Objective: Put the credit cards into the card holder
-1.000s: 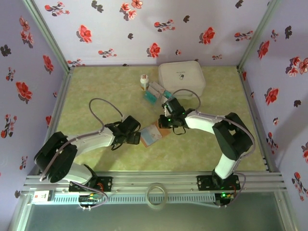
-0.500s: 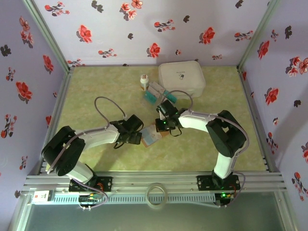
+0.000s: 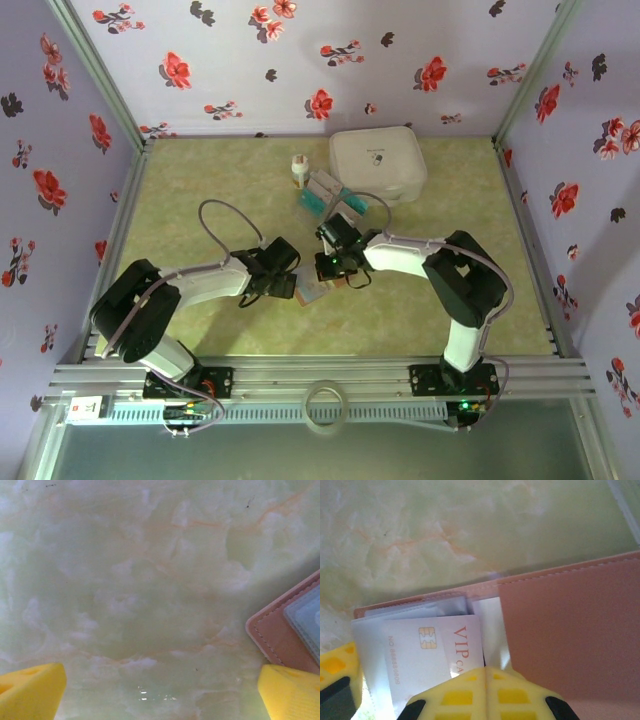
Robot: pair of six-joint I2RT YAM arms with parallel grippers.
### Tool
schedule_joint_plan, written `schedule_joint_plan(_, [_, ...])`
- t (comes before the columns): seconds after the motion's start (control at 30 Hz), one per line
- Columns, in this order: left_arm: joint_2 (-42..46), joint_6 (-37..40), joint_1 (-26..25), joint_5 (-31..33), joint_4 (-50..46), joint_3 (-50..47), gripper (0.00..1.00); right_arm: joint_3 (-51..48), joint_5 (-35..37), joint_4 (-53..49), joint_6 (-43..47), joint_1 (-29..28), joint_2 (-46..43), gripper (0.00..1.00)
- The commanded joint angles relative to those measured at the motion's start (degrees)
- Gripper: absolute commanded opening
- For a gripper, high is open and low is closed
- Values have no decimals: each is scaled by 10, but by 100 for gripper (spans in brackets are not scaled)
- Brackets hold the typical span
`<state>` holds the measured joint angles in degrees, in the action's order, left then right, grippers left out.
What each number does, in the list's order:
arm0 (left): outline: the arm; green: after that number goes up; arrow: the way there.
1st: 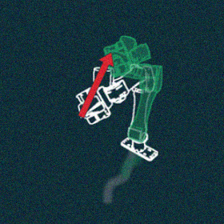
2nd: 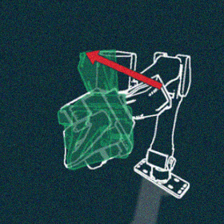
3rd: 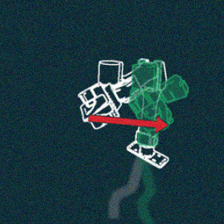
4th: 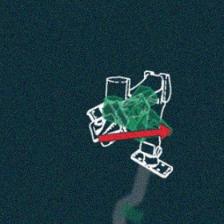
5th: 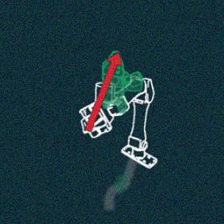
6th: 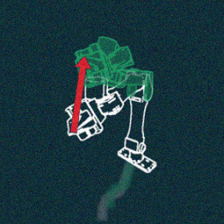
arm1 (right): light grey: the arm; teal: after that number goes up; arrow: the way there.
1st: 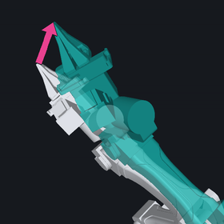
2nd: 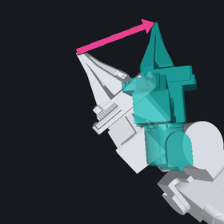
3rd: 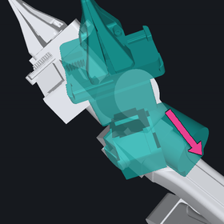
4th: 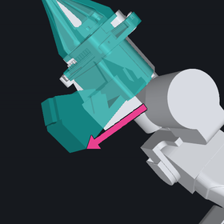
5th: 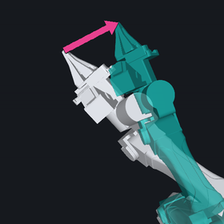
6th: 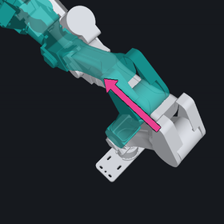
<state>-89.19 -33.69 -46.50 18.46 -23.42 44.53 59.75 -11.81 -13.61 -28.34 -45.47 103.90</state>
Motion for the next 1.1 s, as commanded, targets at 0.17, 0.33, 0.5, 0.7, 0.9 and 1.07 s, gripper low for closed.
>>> schedule_joint_plan(0.17, [-9, 12, -2, 12, 0, -7, 100, 30, -24, 22, -29, -14, 18, 1])
schedule_joint_plan(0.33, [2, 16, 14, 11, 0, -12, 100, 35, -36, 27, -37, -15, 9, 1])
schedule_joint_plan(0.5, [13, 22, 32, 8, 2, -14, 100, 39, -18, 3, -23, 1, -29, 8])
schedule_joint_plan(0.7, [34, 28, 56, -3, 3, -17, 100, 18, 1, -18, -10, 42, -83, 26])
schedule_joint_plan(0.9, [57, 32, 65, -16, 2, -22, 100, -7, 17, -35, 6, 63, -112, 28])
schedule_joint_plan(1.07, [72, 28, 64, -39, 0, -26, 100, -34, -5, -17, -2, 59, -110, 17])
